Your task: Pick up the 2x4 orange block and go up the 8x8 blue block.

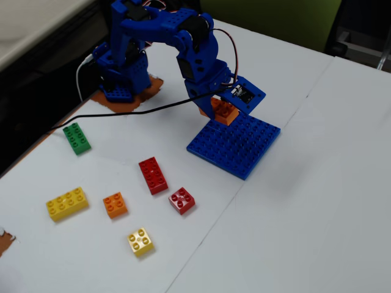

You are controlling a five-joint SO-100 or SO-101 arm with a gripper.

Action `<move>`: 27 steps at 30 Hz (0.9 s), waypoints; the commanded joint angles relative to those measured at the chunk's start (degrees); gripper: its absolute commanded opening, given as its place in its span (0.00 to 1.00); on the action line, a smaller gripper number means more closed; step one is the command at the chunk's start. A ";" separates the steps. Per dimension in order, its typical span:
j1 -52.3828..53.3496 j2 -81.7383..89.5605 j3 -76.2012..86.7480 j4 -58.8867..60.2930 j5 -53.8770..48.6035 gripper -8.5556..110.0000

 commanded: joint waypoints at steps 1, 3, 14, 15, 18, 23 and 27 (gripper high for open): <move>0.18 0.09 -3.43 -0.26 0.18 0.07; 0.26 -0.44 -4.04 -0.44 0.26 0.07; 0.62 -2.46 -6.68 -1.41 0.97 0.07; 0.62 -2.46 -6.68 -1.41 0.97 0.07; 0.62 -2.55 -6.77 -1.32 0.97 0.07; 0.35 -2.46 -6.77 -0.97 1.32 0.07; 0.53 -2.20 -6.77 -1.14 1.32 0.07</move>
